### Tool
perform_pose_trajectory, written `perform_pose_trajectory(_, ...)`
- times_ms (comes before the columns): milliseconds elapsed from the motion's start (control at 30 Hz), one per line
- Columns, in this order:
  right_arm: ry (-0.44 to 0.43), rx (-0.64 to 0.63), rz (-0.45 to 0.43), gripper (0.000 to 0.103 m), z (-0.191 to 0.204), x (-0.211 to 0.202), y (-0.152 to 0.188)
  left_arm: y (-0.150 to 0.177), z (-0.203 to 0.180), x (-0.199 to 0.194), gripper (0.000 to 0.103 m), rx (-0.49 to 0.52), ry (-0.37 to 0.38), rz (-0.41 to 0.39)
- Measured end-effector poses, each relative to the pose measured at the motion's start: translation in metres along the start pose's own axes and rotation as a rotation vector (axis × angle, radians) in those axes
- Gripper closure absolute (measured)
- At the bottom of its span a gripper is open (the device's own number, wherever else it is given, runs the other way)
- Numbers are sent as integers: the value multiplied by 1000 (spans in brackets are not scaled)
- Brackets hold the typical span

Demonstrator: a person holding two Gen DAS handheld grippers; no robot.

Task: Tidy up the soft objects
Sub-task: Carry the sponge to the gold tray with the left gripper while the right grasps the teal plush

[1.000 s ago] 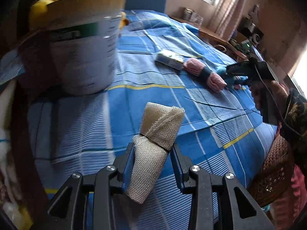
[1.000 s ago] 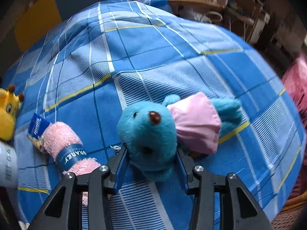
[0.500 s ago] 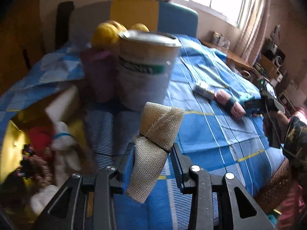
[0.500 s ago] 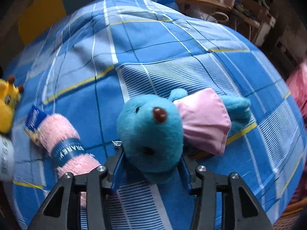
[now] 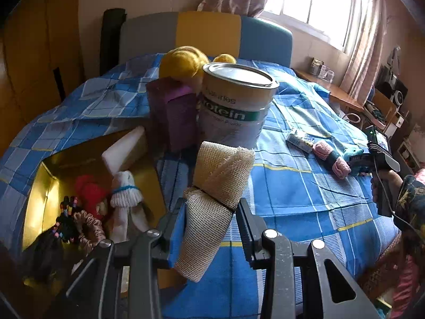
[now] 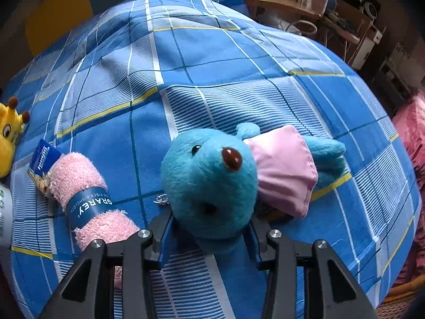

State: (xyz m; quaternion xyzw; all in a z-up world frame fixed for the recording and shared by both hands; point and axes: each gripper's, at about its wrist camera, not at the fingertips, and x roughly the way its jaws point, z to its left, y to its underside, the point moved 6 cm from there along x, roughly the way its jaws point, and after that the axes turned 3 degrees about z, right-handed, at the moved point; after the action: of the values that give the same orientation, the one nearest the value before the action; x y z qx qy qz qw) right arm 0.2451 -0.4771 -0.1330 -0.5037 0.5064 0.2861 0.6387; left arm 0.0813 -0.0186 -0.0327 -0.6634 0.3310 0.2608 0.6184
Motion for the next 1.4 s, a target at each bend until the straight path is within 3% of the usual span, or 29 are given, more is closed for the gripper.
perform_pose_trajectory(233, 5, 20, -55, 62, -2, -9, -7, 8, 37, 3, 65, -115, 4, 39)
perform_pose_trajectory(400, 18, -15, -133, 62, 7, -25, -11, 13, 67, -1, 65, -167, -35, 34)
perform_pose_trajectory(633, -27, -42, -178, 62, 25, -47, -13, 27, 106, -5, 65, -255, -65, 40)
perform_pose_trajectory(1000, -124, -28, -222, 62, 55, -86, -13, 33, 104, -15, 65, -237, -64, 19)
perform_pose_trajectory(1200, -220, -83, -282, 62, 106, -128, -22, 34, 111, -20, 64, -244, -88, 10)
perform_pose_trajectory(1400, -346, -193, -376, 62, 190, -191, -35, 31, 113, -26, 63, -223, -112, -13)
